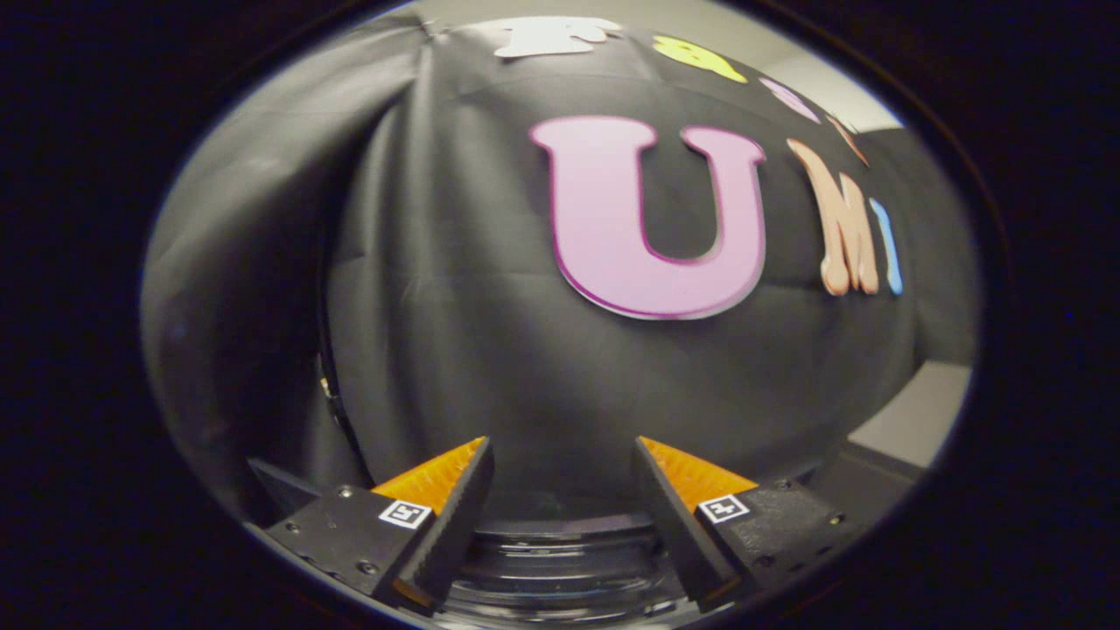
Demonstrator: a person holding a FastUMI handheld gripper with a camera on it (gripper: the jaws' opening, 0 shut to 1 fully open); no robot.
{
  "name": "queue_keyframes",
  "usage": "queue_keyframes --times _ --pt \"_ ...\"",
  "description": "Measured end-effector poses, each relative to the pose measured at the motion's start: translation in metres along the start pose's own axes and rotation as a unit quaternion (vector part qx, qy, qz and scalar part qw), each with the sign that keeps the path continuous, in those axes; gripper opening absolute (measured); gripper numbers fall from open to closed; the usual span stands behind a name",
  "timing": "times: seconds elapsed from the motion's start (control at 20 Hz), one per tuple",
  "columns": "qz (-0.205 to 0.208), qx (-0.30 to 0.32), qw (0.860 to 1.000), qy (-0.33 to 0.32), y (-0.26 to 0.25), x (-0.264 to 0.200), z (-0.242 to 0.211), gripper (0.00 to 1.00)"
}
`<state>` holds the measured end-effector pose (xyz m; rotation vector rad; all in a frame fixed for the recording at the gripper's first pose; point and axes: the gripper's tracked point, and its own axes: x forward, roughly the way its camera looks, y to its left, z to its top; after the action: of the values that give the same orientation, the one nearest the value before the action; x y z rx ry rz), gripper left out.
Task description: Put the clothes into the washing machine and then close the washing machine lid.
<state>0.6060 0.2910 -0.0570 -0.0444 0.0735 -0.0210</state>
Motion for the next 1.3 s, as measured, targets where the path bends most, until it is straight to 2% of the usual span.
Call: queue_keyframes --times 0.15,0.3,0.45,0.6,0.85,1.1,1.3 --pt "-0.003 -0.006 0.999 -0.036 0.0 -0.002 0.004 0.97" --pt "-0.019 -0.008 0.998 -0.051 -0.003 -0.004 0.006 0.97" --pt "-0.014 -0.01 0.998 -0.057 -0.003 -0.008 0.007 0.96" --pt "-0.007 -0.004 0.999 -0.048 -0.003 -0.006 0.006 0.97" --pt "-0.034 -0.004 0.999 -0.042 -0.009 -0.009 0.01 0.97" --pt "-0.029 -0.011 1.0 -0.001 -0.01 -0.008 0.004 0.98" --pt "-0.023 -0.013 1.0 0.004 -0.008 -0.015 0.001 0.98"
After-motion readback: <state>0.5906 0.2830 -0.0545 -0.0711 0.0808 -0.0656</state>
